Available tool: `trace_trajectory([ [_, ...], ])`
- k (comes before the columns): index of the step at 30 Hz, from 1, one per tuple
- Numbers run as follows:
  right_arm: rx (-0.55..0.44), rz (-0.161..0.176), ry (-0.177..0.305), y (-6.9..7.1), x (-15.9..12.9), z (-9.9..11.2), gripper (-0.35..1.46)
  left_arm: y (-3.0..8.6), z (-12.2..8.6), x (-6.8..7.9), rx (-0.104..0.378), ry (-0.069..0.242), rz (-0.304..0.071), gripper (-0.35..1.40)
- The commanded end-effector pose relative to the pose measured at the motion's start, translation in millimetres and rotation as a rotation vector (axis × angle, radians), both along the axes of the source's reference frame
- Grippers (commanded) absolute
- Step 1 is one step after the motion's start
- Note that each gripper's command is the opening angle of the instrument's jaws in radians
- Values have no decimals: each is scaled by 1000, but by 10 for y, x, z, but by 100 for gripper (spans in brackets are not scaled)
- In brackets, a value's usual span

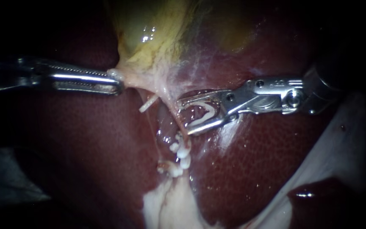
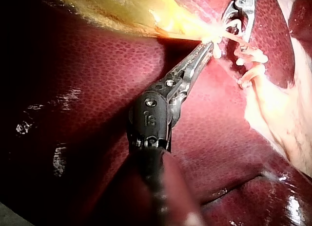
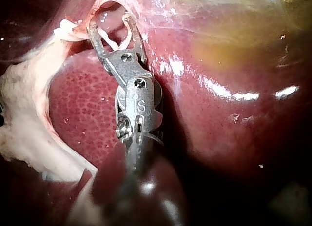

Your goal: Clipping third clip right tube

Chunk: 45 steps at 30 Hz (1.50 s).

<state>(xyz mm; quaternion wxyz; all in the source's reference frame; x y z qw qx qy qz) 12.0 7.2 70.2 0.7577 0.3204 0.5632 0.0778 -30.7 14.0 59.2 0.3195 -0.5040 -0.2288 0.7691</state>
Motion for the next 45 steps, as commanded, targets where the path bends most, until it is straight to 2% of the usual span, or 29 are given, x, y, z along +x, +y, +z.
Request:
trace_trajectory([
  [1, 2, 0, 2, 1, -2, -2, 44, 0, 0, 0, 0, 0, 0, -35],
  [7, 12, -5, 8, 5, -17, -18, 44, 0, 0, 1, 0, 2, -3, -35],
  [17, 14, -18, 13, -1, -37, -32, 45, 0, 0, 1, 0, 1, -2, -35],
  [27, 8, 46, -8, 6, -48, -53, 49, 0, 0, 2, 0, 1, -2, -35],
  [43, 21, 54, 18, 0, -33, -56, 50, 0, 0, 2, 0, 1, -2, -35],
  [45, 42, 60, 8, -1, -30, -55, 50, 0, 0, 2, 0, 1, -2, -35],
])
